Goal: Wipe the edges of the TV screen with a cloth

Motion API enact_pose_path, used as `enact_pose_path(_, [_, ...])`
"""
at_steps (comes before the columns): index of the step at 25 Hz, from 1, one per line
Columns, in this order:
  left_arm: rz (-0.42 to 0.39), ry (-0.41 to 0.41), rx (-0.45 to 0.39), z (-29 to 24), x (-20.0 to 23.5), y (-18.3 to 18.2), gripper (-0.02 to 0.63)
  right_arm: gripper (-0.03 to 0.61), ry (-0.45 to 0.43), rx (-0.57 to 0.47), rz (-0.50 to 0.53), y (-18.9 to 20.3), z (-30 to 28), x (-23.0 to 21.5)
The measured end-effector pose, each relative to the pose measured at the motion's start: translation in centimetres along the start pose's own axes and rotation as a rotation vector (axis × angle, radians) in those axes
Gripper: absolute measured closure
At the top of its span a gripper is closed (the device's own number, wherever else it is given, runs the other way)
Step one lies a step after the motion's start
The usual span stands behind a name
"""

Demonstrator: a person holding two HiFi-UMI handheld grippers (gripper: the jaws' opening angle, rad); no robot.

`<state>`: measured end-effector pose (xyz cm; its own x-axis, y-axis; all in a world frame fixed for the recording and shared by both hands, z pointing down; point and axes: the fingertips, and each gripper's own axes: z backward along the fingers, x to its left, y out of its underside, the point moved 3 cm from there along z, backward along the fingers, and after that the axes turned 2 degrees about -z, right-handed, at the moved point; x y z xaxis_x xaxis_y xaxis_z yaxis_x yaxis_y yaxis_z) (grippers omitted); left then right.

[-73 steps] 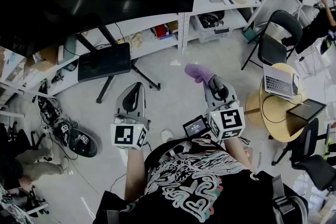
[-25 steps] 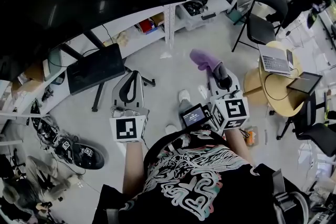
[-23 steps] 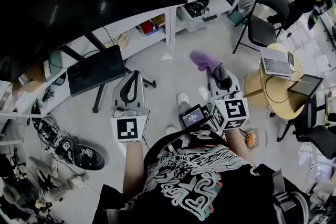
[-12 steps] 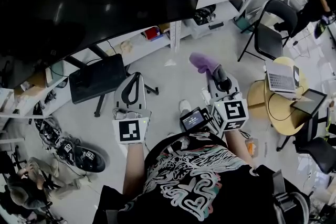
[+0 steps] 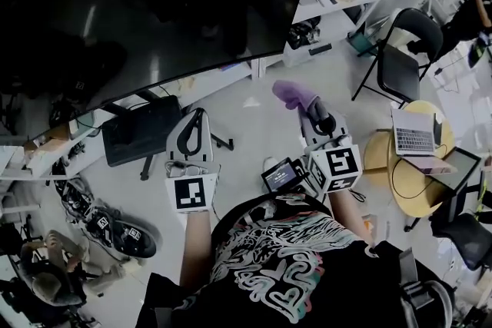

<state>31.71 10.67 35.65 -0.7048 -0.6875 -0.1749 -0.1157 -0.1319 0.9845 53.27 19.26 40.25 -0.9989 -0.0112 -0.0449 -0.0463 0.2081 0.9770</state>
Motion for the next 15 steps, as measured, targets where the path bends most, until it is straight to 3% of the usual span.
enact_pose_path(7, [-0.003,-0.008,0.024,-5.6,-1.1,0.3,0.592,0.5,-0.024,0.03,-0.013,0.0,-3.4,-4.2])
enact_pose_path(15, [-0.024,-0.038,0.089,-8.8,-2.2,2.0,0.592,0.5,-0.111,0.064,0.011,0.7,-6.2,-6.5])
